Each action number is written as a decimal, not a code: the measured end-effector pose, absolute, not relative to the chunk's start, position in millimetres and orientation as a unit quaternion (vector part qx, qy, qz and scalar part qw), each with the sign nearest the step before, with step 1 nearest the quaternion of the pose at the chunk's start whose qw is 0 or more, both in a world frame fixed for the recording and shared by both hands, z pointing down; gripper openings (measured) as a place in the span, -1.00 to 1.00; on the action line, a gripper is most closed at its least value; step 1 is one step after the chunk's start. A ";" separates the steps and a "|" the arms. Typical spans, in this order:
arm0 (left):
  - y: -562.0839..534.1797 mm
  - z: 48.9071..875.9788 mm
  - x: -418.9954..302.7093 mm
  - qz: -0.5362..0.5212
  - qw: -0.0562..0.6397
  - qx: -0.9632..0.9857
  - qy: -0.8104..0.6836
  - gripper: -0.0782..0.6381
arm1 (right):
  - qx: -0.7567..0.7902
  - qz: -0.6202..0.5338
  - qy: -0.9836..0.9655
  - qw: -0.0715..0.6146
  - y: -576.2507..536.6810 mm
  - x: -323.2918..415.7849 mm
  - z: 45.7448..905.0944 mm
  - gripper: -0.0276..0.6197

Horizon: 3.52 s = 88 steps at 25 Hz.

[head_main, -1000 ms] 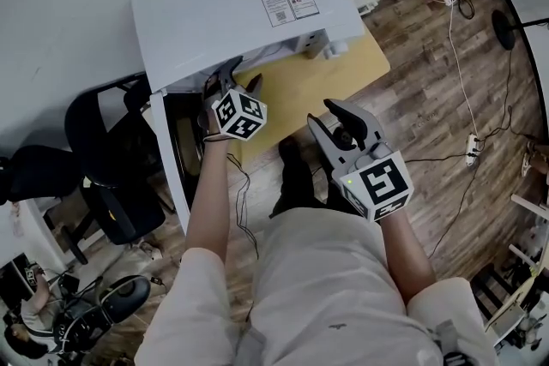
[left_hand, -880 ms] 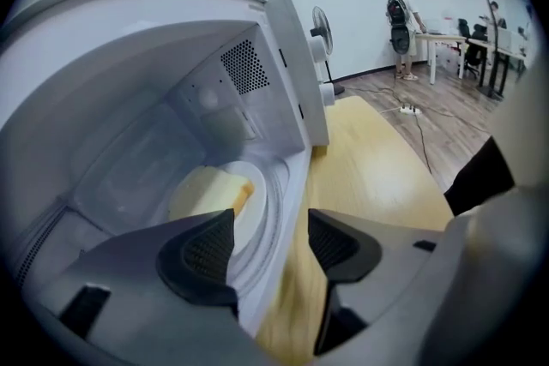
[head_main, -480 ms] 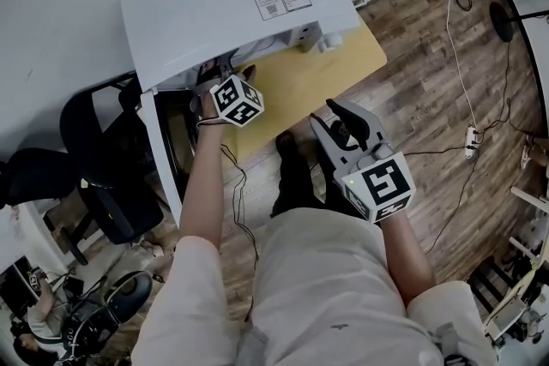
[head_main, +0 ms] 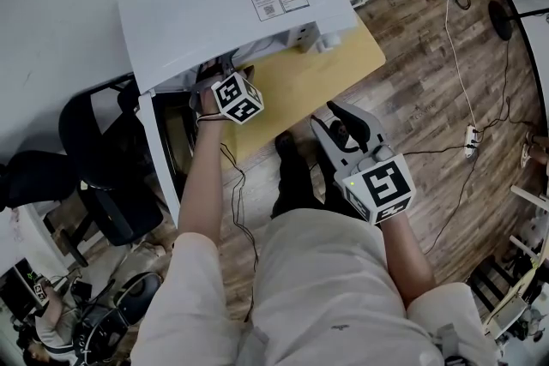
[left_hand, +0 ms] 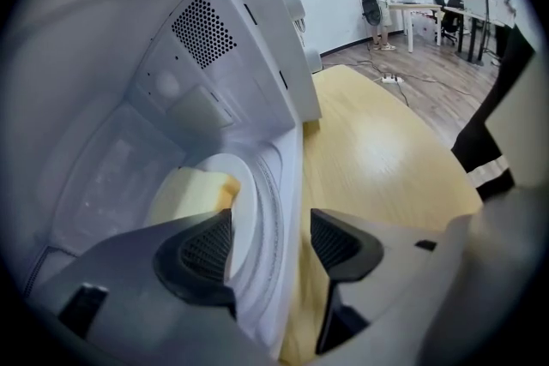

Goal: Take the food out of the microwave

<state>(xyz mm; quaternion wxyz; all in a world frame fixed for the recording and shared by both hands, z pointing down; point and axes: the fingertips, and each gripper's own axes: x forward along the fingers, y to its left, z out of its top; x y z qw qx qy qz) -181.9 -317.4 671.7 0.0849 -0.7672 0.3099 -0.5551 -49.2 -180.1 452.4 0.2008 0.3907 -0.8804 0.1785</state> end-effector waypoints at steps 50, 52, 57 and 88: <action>-285.4 670.3 -171.3 -0.558 0.073 -0.762 0.320 -0.07 | 0.386 0.180 -0.886 0.182 -173.1 -54.9 442.8 -0.53; -285.8 669.4 -174.0 -0.558 0.076 -0.760 0.325 -0.11 | 0.386 0.180 -0.886 0.182 -171.9 -55.4 442.2 -0.53; -288.3 667.3 -177.5 -0.556 0.084 -0.754 0.339 -0.21 | 0.387 0.179 -0.886 0.183 -168.9 -54.2 441.3 -0.53; -299.5 661.5 -181.8 -0.560 0.138 -0.731 0.366 -0.56 | 0.395 0.180 -0.881 0.188 -165.8 -54.5 443.5 -0.53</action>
